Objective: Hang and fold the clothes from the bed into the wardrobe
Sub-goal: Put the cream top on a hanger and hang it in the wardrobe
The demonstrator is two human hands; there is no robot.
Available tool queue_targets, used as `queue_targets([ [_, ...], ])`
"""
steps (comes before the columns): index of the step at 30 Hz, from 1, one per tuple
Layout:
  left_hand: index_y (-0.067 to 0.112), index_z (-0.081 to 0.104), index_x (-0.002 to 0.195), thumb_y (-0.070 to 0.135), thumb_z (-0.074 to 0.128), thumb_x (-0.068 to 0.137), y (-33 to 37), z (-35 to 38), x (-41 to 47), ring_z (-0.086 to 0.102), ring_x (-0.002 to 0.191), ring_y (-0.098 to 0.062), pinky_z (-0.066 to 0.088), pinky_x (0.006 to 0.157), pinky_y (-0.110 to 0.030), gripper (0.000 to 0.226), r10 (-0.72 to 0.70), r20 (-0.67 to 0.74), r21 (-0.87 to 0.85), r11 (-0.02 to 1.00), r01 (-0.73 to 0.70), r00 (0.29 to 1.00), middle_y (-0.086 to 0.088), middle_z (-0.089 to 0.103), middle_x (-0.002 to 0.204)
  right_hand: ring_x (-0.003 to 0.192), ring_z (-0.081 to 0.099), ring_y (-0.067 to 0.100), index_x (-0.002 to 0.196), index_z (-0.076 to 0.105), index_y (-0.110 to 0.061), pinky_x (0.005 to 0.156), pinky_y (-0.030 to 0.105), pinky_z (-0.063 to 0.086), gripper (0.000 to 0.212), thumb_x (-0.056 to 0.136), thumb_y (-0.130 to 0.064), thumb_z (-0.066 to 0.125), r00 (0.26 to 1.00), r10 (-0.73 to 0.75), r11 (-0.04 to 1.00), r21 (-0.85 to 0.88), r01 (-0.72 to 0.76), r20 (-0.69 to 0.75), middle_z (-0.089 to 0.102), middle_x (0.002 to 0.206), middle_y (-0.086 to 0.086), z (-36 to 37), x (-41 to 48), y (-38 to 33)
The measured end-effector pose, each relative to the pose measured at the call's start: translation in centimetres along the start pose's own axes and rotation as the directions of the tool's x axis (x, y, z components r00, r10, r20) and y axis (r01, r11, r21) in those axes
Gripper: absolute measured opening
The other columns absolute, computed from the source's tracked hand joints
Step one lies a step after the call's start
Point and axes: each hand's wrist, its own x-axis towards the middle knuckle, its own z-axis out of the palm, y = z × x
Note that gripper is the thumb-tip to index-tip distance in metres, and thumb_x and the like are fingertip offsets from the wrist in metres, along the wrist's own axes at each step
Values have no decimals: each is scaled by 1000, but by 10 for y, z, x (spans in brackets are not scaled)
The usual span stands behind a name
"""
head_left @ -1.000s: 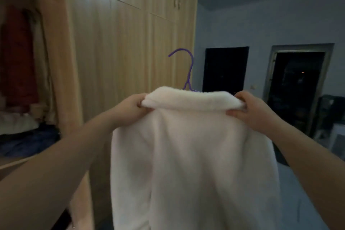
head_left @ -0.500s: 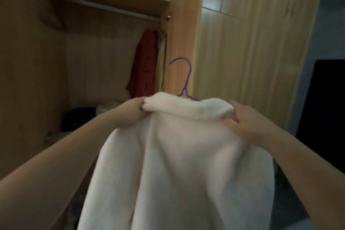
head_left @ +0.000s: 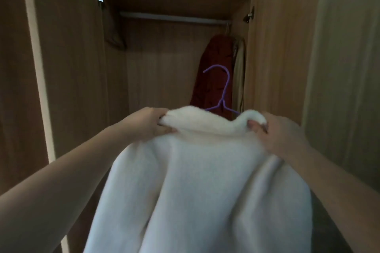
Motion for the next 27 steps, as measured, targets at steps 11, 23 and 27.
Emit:
queue_targets([
  [11,31,55,121,79,62,72,-94,11,114,62,108,-12,48,98,-35,68,-138,171,22,990,137,976,9,62,122,68,58,26,86,48,-25,66,41,50,51,86,-73,32,986,-86,996,-25,83,-142,58,71,0,99,153,20],
  [23,36,63,105,45,66,91,-120,73,307,63,90,-2,43,72,-9,17,-152,-357,-180,979,92,922,21,65,95,66,57,21,75,46,-24,62,38,48,49,91,-70,38,979,-131,984,102,148,-155,56,65,-3,195,327,103],
  [27,39,63,107,44,66,91,-145,75,351,63,94,-6,43,73,-17,18,-167,-380,-173,979,108,910,16,67,100,67,56,26,73,42,-21,62,39,48,54,89,-72,38,978,-157,984,58,166,-139,54,64,-2,221,377,112],
])
